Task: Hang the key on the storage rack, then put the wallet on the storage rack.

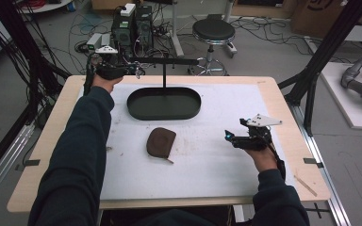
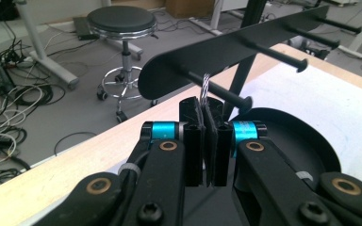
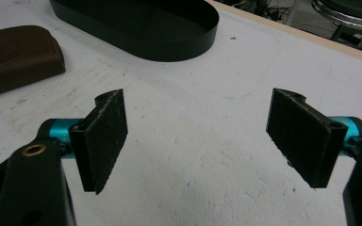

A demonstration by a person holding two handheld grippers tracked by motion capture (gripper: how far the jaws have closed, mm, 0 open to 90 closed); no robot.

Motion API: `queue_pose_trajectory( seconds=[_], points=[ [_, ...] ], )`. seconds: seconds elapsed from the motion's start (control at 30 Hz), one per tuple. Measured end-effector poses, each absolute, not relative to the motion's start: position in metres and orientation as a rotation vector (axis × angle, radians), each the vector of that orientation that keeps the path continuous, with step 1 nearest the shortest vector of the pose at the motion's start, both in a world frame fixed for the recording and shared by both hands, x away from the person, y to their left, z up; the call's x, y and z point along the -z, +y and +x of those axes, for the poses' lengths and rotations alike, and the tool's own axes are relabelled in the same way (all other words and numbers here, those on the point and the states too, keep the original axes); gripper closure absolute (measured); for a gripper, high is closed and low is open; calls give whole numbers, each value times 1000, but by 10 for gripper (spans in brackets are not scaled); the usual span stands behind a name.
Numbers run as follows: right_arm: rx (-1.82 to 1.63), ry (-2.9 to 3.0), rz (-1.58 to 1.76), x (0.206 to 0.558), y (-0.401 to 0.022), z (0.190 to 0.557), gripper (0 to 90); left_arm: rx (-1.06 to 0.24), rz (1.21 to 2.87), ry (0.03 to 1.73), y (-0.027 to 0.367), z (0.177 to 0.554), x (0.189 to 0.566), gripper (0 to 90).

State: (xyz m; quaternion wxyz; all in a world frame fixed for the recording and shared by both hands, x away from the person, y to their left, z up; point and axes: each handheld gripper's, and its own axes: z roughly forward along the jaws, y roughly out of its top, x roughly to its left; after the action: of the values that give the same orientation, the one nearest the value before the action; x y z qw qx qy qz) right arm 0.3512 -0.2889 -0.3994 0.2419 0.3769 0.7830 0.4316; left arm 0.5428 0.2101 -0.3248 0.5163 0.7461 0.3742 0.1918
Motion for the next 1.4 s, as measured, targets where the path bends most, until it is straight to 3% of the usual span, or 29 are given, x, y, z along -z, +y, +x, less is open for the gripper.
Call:
queue_pose_trajectory(
  seconds=[0.03,0.1,0.27,0.5,0.93,1.4],
  points=[
    [-1178,2139,1032,399,-289,351,214,-470,1800,913,209,543,326,855],
    [-1181,2136,1032,399,-289,351,214,-490,1796,948,210,542,329,722],
    [-1182,2139,1020,399,-288,351,214,-497,1771,992,219,528,338,536],
    [-1188,2142,1008,397,-282,355,213,-486,1722,964,226,483,349,285],
    [-1196,2146,1008,395,-273,355,214,-491,1722,871,221,415,356,213],
    [-1181,2166,1019,397,-268,354,216,-449,1772,825,208,372,386,218]
  ],
)
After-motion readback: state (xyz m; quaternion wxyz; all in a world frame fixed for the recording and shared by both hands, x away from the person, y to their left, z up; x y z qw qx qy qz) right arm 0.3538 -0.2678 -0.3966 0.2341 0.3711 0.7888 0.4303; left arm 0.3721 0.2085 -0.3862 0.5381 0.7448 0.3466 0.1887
